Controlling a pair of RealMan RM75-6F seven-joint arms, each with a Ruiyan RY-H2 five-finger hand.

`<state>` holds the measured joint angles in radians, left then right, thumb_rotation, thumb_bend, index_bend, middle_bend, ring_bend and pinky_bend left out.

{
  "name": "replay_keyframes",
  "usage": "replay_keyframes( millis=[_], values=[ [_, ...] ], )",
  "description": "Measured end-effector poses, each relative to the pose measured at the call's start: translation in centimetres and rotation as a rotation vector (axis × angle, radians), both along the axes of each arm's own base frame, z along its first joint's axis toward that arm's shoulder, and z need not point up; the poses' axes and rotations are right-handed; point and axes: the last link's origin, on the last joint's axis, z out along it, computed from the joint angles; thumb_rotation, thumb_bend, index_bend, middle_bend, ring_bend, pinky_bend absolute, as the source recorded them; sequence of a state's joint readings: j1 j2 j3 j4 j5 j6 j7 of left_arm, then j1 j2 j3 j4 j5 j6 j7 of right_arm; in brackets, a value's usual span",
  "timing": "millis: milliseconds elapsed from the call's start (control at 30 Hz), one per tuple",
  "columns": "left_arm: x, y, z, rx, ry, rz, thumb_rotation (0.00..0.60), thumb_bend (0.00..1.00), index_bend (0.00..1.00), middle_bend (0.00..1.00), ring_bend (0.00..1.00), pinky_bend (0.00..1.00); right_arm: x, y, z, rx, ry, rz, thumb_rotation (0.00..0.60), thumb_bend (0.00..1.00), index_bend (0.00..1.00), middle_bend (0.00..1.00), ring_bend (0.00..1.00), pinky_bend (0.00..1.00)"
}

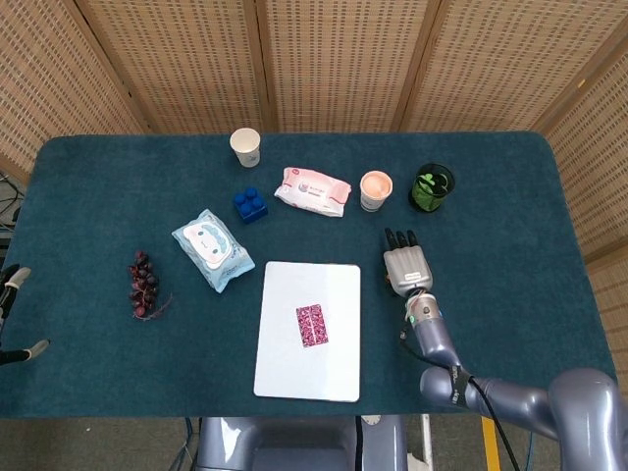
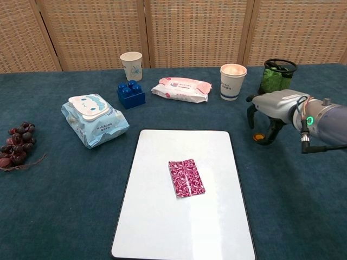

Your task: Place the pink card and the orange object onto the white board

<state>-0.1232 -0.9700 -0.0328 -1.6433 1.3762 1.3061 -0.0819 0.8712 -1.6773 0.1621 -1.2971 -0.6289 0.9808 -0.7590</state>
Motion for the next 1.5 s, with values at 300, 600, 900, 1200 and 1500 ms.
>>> replay_keyframes(
  millis=[300, 600, 900, 1200, 1500],
  values=[
    [-0.1, 0.2, -0.2, -0.007, 0.008, 0.007, 0.6, 0.0, 0.0, 0.0, 0.0, 0.0, -0.9, -0.4, -0.1, 0.005, 0.023, -0.026, 0.6, 0.34, 0.39, 0.0, 0.0, 0.04],
    [-0.1, 0.3, -0.4, -0.011, 0.014, 0.009, 0.6, 0.0, 0.0, 0.0, 0.0, 0.0, -1.7, -0.5, 0.3, 0.004, 0.025, -0.045, 0.6, 0.34, 0.45, 0.0, 0.0, 0.04],
    [0.0, 0.2, -0.5, -0.011, 0.015, 0.011, 0.6, 0.0, 0.0, 0.0, 0.0, 0.0, -1.9, -0.4, -0.1, 0.015, 0.009, -0.053, 0.6, 0.34, 0.47, 0.0, 0.0, 0.04],
    [0.0, 0.3, -0.5, -0.011, 0.012, 0.012, 0.6, 0.0, 0.0, 0.0, 0.0, 0.0, -1.5, -0.6, -0.5, 0.008, -0.007, -0.053, 0.6, 0.34, 0.47, 0.0, 0.0, 0.04],
    [-0.1, 0.3, -0.4, -0.011, 0.01, 0.014, 0.6, 0.0, 0.0, 0.0, 0.0, 0.0, -1.0, -0.5, -1.2, 0.024, -0.004, -0.056, 0.6, 0.34, 0.47, 0.0, 0.0, 0.04]
  ],
)
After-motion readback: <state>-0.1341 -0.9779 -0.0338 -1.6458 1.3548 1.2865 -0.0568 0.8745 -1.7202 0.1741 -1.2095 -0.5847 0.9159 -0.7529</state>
